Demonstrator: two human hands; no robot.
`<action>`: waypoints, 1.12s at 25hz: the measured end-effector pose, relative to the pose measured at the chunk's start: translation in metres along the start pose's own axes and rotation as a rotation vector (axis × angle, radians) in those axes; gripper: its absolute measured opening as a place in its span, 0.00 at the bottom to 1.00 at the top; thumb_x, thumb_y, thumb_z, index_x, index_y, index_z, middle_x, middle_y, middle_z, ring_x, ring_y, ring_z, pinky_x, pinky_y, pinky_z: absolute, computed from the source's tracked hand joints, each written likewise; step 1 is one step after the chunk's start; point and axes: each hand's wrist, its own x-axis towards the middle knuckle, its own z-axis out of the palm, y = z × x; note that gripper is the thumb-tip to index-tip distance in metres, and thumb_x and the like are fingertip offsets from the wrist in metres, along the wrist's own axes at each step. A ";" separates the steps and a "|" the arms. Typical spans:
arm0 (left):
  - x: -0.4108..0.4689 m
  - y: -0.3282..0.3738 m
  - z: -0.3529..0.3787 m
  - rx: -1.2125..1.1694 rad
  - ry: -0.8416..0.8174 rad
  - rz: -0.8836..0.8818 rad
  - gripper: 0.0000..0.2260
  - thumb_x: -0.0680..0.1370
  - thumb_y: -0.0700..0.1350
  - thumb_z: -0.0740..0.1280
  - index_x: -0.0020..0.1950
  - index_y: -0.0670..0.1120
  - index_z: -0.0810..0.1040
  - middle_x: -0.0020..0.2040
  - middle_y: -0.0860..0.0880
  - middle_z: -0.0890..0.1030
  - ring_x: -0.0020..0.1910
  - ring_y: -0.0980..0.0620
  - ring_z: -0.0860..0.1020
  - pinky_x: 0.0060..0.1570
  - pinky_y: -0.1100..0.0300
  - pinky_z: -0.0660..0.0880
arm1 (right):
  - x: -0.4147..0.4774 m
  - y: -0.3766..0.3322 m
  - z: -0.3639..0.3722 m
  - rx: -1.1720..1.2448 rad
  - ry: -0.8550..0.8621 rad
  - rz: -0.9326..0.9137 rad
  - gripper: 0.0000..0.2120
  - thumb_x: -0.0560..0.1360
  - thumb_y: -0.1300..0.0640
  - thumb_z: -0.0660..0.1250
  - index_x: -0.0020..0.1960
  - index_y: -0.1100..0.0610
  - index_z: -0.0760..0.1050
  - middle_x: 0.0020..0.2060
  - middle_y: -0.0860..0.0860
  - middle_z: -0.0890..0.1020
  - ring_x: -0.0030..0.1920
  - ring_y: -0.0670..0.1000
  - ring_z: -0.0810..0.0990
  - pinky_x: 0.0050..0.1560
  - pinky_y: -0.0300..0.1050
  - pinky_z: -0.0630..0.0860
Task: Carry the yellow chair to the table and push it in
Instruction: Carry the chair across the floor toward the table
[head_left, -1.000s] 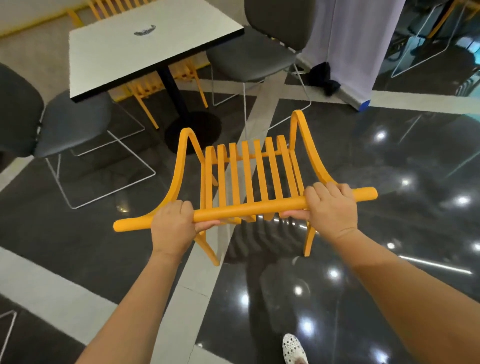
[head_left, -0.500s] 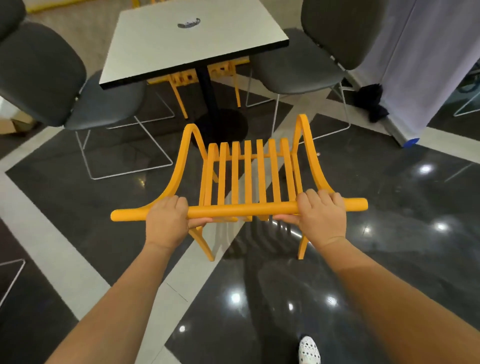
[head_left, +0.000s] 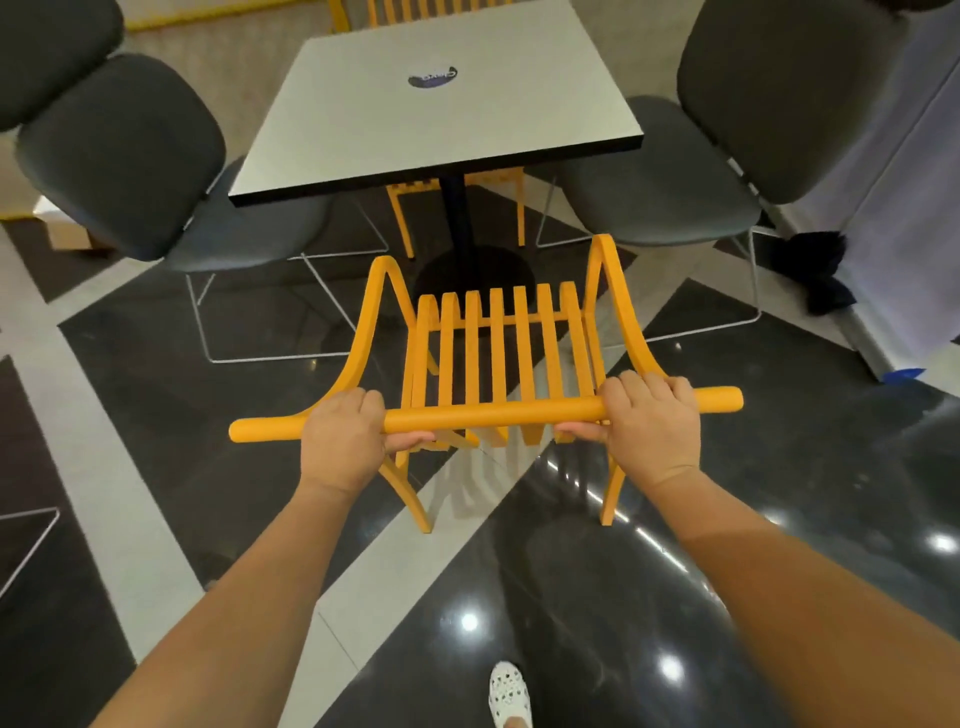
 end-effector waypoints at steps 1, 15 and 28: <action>0.008 -0.005 0.004 0.006 -0.003 -0.012 0.37 0.72 0.74 0.44 0.30 0.43 0.69 0.25 0.45 0.72 0.23 0.46 0.71 0.26 0.59 0.65 | 0.010 0.001 0.008 0.007 0.017 -0.014 0.32 0.70 0.28 0.55 0.34 0.58 0.73 0.29 0.53 0.77 0.30 0.56 0.76 0.37 0.49 0.72; 0.021 -0.042 0.014 -0.011 0.006 0.014 0.36 0.72 0.74 0.49 0.30 0.41 0.71 0.25 0.44 0.72 0.24 0.45 0.72 0.26 0.55 0.70 | 0.021 -0.029 0.032 0.010 0.120 0.019 0.32 0.73 0.27 0.55 0.32 0.55 0.75 0.27 0.51 0.75 0.28 0.53 0.75 0.35 0.46 0.71; 0.007 -0.041 0.005 0.039 -0.016 -0.060 0.37 0.73 0.74 0.44 0.30 0.42 0.71 0.26 0.45 0.73 0.24 0.45 0.73 0.26 0.58 0.69 | 0.037 -0.027 0.035 0.043 0.039 -0.068 0.31 0.71 0.29 0.56 0.36 0.58 0.74 0.30 0.53 0.78 0.32 0.56 0.78 0.39 0.49 0.73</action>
